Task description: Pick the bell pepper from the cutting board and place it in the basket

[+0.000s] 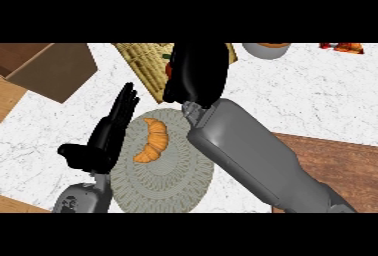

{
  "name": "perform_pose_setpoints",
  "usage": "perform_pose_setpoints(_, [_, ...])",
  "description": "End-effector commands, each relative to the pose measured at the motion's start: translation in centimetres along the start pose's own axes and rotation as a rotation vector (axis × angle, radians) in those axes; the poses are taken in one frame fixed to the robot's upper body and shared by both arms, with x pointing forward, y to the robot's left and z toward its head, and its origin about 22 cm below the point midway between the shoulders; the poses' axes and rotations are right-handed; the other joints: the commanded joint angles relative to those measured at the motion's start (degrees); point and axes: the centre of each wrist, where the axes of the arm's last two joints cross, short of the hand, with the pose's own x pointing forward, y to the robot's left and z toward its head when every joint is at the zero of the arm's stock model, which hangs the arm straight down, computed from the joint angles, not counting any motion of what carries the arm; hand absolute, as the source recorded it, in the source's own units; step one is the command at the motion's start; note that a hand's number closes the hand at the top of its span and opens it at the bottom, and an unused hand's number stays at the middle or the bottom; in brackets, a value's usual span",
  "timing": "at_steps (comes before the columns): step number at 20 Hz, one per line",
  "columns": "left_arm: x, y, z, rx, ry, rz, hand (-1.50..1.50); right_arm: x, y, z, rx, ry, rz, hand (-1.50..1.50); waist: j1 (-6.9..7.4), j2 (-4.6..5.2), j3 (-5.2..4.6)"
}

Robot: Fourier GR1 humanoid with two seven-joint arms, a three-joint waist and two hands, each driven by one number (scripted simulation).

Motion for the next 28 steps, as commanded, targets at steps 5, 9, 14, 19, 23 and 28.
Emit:
perform_pose_setpoints(5, [0.1,0.6,-0.6,0.022,0.002,-0.010,0.00,5.1,-3.3,-0.1,-0.105,0.159,-0.157,1.50,-0.97,-0.52,-0.21])
perform_pose_setpoints(9, [-0.6,0.3,-0.2,0.054,0.021,-0.007,0.00,6.3,-3.8,-0.9,-0.126,0.222,-0.126,1.50,-3.03,-0.76,-0.22])
perform_pose_setpoints(14, [-0.6,1.0,0.0,0.066,0.020,-0.012,0.00,6.8,-2.8,-2.1,-0.144,0.263,0.009,1.50,-4.77,-1.03,-0.24])
perform_pose_setpoints(19, [-1.3,2.1,0.8,0.115,0.030,-0.011,0.00,7.3,-2.7,-3.2,-0.154,0.295,0.045,1.50,-6.11,-1.01,-0.16])
perform_pose_setpoints(23, [-1.3,2.5,0.8,0.152,0.032,-0.022,0.00,7.6,-3.2,-3.0,-0.147,0.284,-0.019,1.50,-8.05,-1.40,0.00])
perform_pose_setpoints(28, [-2.2,2.2,2.2,0.152,0.032,-0.007,0.00,6.9,-2.4,-4.0,-0.150,0.330,-0.007,1.50,-9.13,-1.18,0.05])
